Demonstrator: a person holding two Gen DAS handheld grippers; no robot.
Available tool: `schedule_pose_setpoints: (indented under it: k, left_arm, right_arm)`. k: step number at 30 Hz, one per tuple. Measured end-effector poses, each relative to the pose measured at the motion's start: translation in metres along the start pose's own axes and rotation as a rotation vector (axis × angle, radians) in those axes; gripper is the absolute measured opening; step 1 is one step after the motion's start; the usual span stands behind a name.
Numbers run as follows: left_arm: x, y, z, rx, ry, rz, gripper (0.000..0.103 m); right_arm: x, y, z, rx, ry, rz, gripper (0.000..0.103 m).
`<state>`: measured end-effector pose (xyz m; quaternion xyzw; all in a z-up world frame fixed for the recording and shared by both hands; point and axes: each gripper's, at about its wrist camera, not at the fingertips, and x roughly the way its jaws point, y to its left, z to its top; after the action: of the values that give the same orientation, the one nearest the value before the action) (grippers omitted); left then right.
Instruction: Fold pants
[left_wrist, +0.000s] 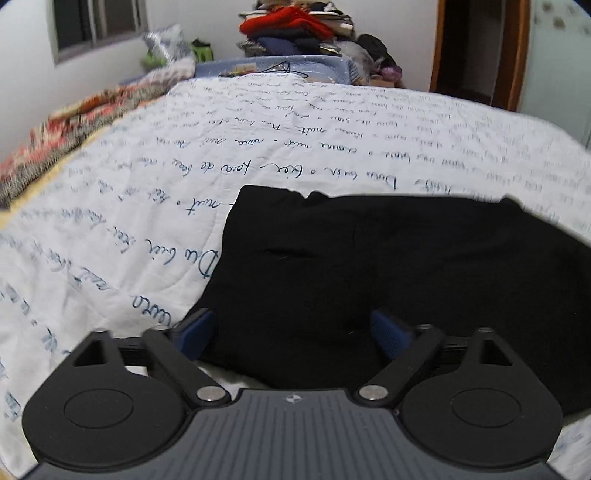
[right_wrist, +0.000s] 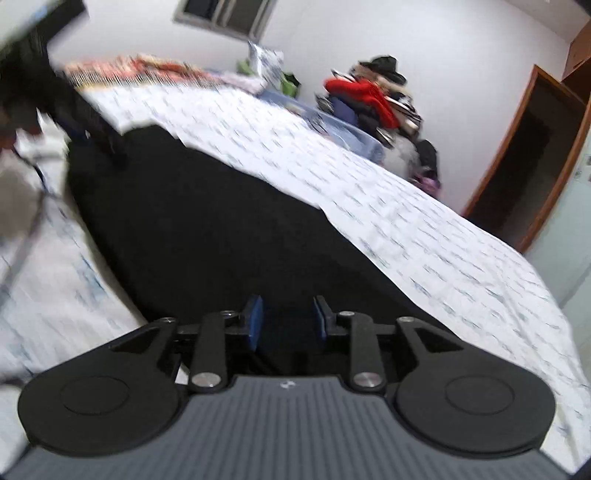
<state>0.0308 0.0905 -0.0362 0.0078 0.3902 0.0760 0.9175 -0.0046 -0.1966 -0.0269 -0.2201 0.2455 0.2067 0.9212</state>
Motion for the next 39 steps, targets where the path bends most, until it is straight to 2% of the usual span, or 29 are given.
schedule_pose_setpoints:
  k: [2,3,4,7,9,11,13,18,20,22,24,25,28,32,39]
  left_arm:
    - [-0.002,0.001,-0.007,0.016,-0.029,0.001,0.1]
    - [-0.002,0.002,-0.01,0.026,-0.04,-0.001,0.1]
    - [-0.001,0.004,-0.011,0.033,-0.044,-0.002,0.101]
    - [-0.004,0.013,-0.01,0.019,-0.052,-0.005,0.101]
    - [-0.006,0.02,-0.008,-0.008,-0.07,0.009,0.101]
    - [-0.005,0.024,-0.007,-0.036,-0.079,0.013,0.101]
    - [-0.002,0.024,-0.007,-0.056,-0.074,0.01,0.101]
    - [0.006,0.012,-0.011,-0.029,-0.104,0.073,0.103]
    - [0.01,0.013,-0.014,-0.047,-0.113,0.074,0.103]
    - [0.012,0.017,-0.018,-0.086,-0.129,0.06,0.103]
    - [0.016,0.02,-0.024,-0.123,-0.148,0.043,0.103]
    - [0.017,0.021,-0.027,-0.139,-0.164,0.037,0.103]
    - [0.017,0.02,-0.032,-0.143,-0.197,0.046,0.103]
    - [0.017,0.017,-0.031,-0.13,-0.2,0.058,0.103]
    - [0.006,0.015,-0.025,-0.147,-0.182,0.072,0.103]
  right_arm:
    - [0.009,0.006,0.008,0.006,-0.017,0.063,0.028]
    - [0.014,0.014,0.011,-0.014,-0.018,0.092,0.033]
    - [0.017,0.023,0.012,-0.041,-0.011,0.11,0.034]
    - [0.025,0.041,0.008,-0.113,0.032,0.093,0.034]
    - [0.022,0.037,0.009,-0.081,0.029,0.099,0.034]
    - [0.016,0.034,0.014,-0.063,0.009,0.09,0.034]
    - [0.015,0.035,0.019,-0.061,-0.027,0.078,0.039]
    - [0.037,0.036,0.033,-0.01,-0.127,0.107,0.063]
    - [0.047,0.038,0.033,0.013,-0.118,0.116,0.064]
    - [0.056,0.039,0.028,0.042,-0.096,0.138,0.076]
    - [0.063,0.038,0.02,0.074,-0.083,0.118,0.098]
    - [0.067,0.036,0.019,0.09,-0.064,0.104,0.102]
    - [0.073,0.026,0.018,0.153,-0.033,0.137,0.103]
    - [0.079,0.019,0.014,0.2,-0.01,0.174,0.103]
    - [0.076,0.03,0.017,0.134,-0.029,0.119,0.103]
